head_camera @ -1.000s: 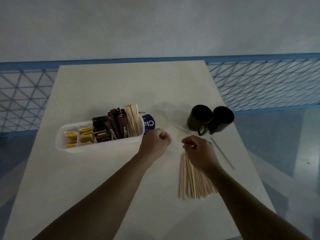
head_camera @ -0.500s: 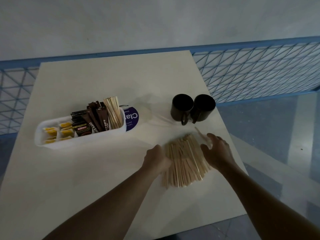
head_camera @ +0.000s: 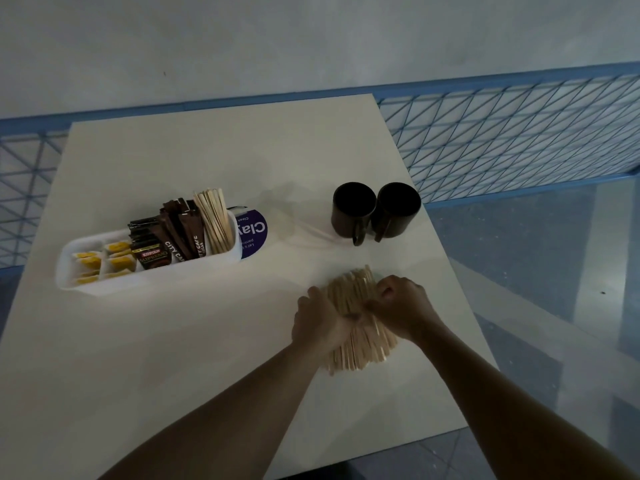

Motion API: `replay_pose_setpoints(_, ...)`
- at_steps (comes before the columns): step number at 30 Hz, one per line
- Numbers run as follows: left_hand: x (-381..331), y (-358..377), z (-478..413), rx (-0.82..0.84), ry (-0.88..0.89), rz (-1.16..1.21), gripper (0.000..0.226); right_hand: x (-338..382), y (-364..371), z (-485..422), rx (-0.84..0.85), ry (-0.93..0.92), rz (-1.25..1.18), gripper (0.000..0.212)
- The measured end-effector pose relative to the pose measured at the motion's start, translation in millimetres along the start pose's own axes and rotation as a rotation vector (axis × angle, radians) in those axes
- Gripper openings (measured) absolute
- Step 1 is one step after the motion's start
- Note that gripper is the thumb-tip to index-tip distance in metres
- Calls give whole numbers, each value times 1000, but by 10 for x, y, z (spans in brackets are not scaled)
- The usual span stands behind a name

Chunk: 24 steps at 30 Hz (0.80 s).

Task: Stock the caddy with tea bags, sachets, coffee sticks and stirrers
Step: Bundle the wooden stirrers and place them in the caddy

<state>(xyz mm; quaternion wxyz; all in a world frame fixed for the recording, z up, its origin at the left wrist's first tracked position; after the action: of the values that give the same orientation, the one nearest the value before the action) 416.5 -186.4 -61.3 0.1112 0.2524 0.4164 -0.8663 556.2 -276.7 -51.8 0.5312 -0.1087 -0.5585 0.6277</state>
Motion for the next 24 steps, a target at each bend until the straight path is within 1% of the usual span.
replay_pose_setpoints(5, 9, 5, 19, -38, -29, 18, 81, 44, 62, 53, -14, 9, -66, 10)
replay_pose_setpoints(9, 15, 1, 18, -57, -24, 23, 78, 84, 65, 75, -34, 24, -139, 14)
replay_pose_setpoints(11, 9, -6, 17, -57, -16, 20, 69, 72, 67, 73, -36, 41, -161, 15)
replay_pose_setpoints(14, -1, -40, -1, -91, 16, 5, 44, 55, 55, 65, -53, 56, -162, 23)
replay_pose_setpoints(16, -6, -60, -4, -110, 52, -15, 33, 57, 53, 62, -63, 57, -162, 25)
replay_pose_setpoints(22, -14, -84, -22, -130, 95, -71, 13, 68, 77, 56, -76, 89, -197, 24)
replay_pose_setpoints(24, -19, -93, -35, -133, 111, -100, 12, 66, 94, 48, -65, 107, -209, 21)
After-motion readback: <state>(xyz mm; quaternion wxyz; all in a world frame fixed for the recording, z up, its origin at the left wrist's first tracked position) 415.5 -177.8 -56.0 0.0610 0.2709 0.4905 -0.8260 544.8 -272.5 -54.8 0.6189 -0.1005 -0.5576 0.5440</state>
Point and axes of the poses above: each hand's wrist, its own z-axis away from the middle knuckle, its own y-axis out of the palm, x = y × z, the point moved 5 cm from there along -z, towards the middle knuckle, and after that the axes turned 8 degrees about -x, right-handed, at the moved point
